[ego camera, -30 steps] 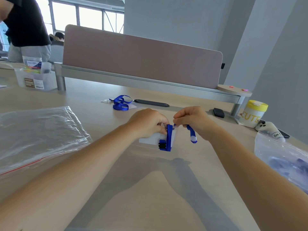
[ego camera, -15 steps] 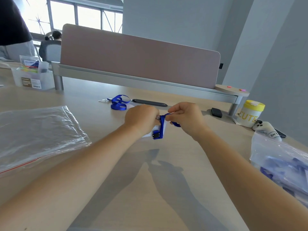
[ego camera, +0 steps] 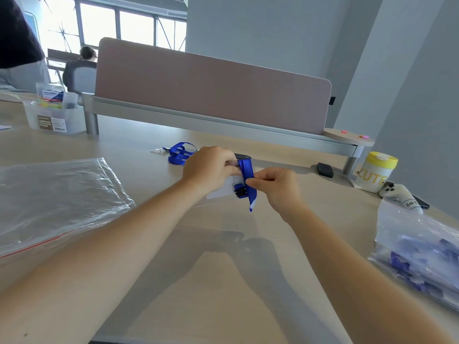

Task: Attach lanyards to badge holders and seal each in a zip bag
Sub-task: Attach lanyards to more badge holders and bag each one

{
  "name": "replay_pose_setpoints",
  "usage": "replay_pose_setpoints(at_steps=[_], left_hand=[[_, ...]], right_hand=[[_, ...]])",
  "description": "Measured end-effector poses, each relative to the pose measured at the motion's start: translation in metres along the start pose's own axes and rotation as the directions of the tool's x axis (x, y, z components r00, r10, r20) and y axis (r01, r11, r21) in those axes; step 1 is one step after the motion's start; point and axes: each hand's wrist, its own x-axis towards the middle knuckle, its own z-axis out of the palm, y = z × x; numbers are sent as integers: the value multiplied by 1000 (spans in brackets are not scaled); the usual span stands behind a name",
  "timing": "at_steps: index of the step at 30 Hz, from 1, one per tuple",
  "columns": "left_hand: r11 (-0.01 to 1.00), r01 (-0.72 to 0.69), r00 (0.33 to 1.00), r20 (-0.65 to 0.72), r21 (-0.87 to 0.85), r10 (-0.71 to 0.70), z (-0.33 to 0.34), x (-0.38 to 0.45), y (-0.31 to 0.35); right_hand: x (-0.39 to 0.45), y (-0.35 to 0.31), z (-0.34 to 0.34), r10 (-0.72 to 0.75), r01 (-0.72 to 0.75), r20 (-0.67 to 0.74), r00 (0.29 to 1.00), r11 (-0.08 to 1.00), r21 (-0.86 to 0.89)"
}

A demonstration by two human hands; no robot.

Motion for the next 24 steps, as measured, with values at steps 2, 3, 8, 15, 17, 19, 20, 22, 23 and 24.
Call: replay_pose_setpoints(at_steps=[2, 3, 8, 15, 17, 19, 20, 22, 23, 24], left_hand=[[999, -7, 1000, 24, -50, 8, -1, -1, 0], [997, -17, 999, 39, -69, 19, -2, -1, 0], [991, -49, 994, 87, -126, 61, -4, -3, -2], [981, -104, 987, 105, -166, 122, -5, -8, -4], [980, -113, 985, 108, -165, 131, -5, -9, -5], [978, -113, 986, 102, -176, 132, -4, -10, -5], [976, -116, 986, 97, -184, 136, -4, -11, -5], [972, -129, 985, 86, -197, 148, -2, -11, -5], [971, -134, 985, 84, -199, 153, -1, -11, -6], [969, -137, 984, 84, -204, 156, 0, -12, -6]], right_hand=[[-1, 1, 3, -38, 37, -19, 999, 998, -50], [-1, 2, 4, -60, 57, -25, 998, 993, -100], [-3, 2, 8, -167, 151, -49, 985, 959, -241], [-2, 8, 10, -105, 96, -54, 993, 985, -145], [-2, 10, 9, -56, 61, 57, 997, 994, -90], [-2, 12, 10, -31, 42, 152, 988, 997, -69], [-2, 13, 11, -23, 36, 178, 984, 997, -66], [-2, 14, 12, -8, 19, 202, 979, 998, -53], [-2, 15, 12, 2, 10, 209, 978, 998, -54], [-2, 16, 12, 8, 6, 213, 977, 998, -63]])
